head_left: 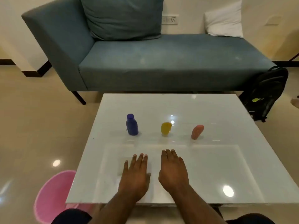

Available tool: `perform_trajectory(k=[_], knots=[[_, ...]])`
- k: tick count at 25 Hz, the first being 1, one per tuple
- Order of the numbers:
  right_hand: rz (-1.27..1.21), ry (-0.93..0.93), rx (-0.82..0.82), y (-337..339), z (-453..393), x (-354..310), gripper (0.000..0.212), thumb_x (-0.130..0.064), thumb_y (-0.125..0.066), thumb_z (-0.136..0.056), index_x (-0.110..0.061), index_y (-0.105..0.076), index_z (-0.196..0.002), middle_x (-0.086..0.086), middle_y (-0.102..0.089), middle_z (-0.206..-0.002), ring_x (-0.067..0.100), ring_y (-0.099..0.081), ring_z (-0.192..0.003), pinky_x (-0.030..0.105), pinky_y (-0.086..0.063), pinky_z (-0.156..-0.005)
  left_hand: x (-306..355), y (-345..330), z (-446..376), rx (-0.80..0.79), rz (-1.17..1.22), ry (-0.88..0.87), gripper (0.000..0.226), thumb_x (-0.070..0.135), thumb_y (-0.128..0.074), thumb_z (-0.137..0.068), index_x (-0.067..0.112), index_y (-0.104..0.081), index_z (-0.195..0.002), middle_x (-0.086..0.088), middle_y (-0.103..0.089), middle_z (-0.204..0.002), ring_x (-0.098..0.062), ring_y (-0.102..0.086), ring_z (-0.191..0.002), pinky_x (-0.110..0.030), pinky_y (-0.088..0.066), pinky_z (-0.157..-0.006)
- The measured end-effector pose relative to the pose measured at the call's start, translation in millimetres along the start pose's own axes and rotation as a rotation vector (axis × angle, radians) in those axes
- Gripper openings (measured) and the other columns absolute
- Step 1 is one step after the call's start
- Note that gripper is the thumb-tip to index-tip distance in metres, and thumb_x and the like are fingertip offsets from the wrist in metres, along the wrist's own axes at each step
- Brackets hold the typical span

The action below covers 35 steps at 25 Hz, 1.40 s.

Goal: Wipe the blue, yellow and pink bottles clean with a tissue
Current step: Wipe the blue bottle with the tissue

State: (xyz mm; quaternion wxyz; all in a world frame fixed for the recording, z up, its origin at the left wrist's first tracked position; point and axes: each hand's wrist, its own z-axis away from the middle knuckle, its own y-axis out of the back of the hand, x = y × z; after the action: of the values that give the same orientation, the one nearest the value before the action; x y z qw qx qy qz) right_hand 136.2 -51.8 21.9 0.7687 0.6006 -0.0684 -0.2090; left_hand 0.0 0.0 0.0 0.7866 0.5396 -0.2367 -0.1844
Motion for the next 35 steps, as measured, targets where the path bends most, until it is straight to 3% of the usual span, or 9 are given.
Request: perform_trajectory(k=[8, 13, 16, 21, 24, 27, 29, 33, 35], knots=[[-0.206, 0.063, 0.008, -6, -12, -2, 0.057, -0.022, -0.047, -0.093, -0.015, -0.026, -0.146, 0.004, -0.039, -0.147, 0.021, -0.037, -0.134, 0.032, -0.028, -0.110, -51, -17, -25, 0.173, 0.350, 0.370, 0.060, 0.025, -0.046, -0.102, 0.011, -0.024, -0.156, -0.011, -0.031, -0.161, -0.030, -0.031, -0.147, -0.042, -0.030, -0.120], [-0.358, 0.024, -0.065, -8, -25, -6, 0.056, -0.025, -0.049, -0.092, -0.020, -0.030, -0.144, 0.003, -0.045, -0.142, 0.020, -0.045, -0.126, 0.031, -0.035, -0.104, -72, -19, -42, 0.109, 0.450, 0.470, 0.066, 0.022, -0.059, -0.096, 0.009, -0.029, -0.153, -0.013, -0.045, -0.149, -0.032, -0.041, -0.138, -0.044, -0.034, -0.114], [-0.453, -0.004, -0.094, -13, -31, -12, 0.056, -0.026, -0.052, -0.091, -0.022, -0.033, -0.143, 0.001, -0.048, -0.141, 0.018, -0.047, -0.126, 0.031, -0.037, -0.104, -78, -21, -48, 0.094, 0.473, 0.491, 0.059, 0.023, -0.063, -0.093, 0.011, -0.040, -0.147, -0.012, -0.053, -0.138, -0.031, -0.047, -0.130, -0.042, -0.039, -0.108], [-0.649, -0.075, -0.136, -13, -36, -18, 0.052, -0.026, -0.061, -0.087, -0.021, -0.043, -0.136, 0.002, -0.058, -0.129, 0.017, -0.056, -0.114, 0.026, -0.043, -0.093, -73, -11, -50, 0.141, 0.636, 0.468, 0.013, 0.017, -0.063, -0.091, 0.011, -0.066, -0.102, -0.007, -0.063, -0.110, -0.025, -0.061, -0.103, -0.031, -0.048, -0.080], [-0.725, -0.136, -0.162, -14, -41, -17, 0.052, -0.027, -0.064, -0.086, -0.021, -0.044, -0.134, 0.003, -0.058, -0.128, 0.017, -0.057, -0.111, 0.022, -0.042, -0.088, -67, -4, -48, 0.091, 0.642, 0.372, 0.018, 0.017, -0.061, -0.094, 0.012, -0.062, -0.111, -0.001, -0.063, -0.109, -0.022, -0.060, -0.105, -0.028, -0.045, -0.083], [-0.725, -0.128, -0.199, -17, -38, -19, 0.053, -0.026, -0.064, -0.087, -0.021, -0.043, -0.135, 0.004, -0.056, -0.131, 0.018, -0.056, -0.114, 0.022, -0.041, -0.089, -68, -9, -42, -0.009, 0.353, 0.264, 0.043, 0.023, -0.066, -0.092, 0.017, -0.053, -0.132, -0.004, -0.055, -0.132, -0.026, -0.051, -0.121, -0.037, -0.045, -0.101], [-0.728, -0.123, -0.207, -18, -33, -21, 0.053, -0.025, -0.064, -0.087, -0.020, -0.043, -0.135, 0.004, -0.056, -0.131, 0.018, -0.055, -0.115, 0.022, -0.041, -0.089, -64, -13, -37, -0.009, 0.250, 0.258, 0.038, 0.024, -0.065, -0.093, 0.018, -0.055, -0.129, -0.003, -0.053, -0.131, -0.025, -0.048, -0.121, -0.037, -0.047, -0.099], [-0.778, -0.134, -0.203, -17, -33, -19, 0.059, -0.025, -0.068, -0.084, -0.022, -0.042, -0.136, 0.003, -0.054, -0.134, 0.018, -0.054, -0.116, 0.022, -0.040, -0.089, -55, -2, -38, 0.054, 0.549, 0.269, 0.009, 0.016, -0.064, -0.091, 0.020, -0.056, -0.095, 0.000, -0.061, -0.092, -0.020, -0.060, -0.089, -0.025, -0.049, -0.069], [-0.900, -0.155, -0.245, -12, -38, -19, 0.065, -0.021, -0.071, -0.082, -0.024, -0.039, -0.139, 0.000, -0.047, -0.140, 0.021, -0.050, -0.121, 0.029, -0.042, -0.097, -52, 11, -41, -0.041, 0.809, 0.279, 0.014, 0.015, -0.066, -0.091, 0.018, -0.055, -0.099, -0.001, -0.062, -0.091, -0.020, -0.061, -0.085, -0.025, -0.051, -0.068]])
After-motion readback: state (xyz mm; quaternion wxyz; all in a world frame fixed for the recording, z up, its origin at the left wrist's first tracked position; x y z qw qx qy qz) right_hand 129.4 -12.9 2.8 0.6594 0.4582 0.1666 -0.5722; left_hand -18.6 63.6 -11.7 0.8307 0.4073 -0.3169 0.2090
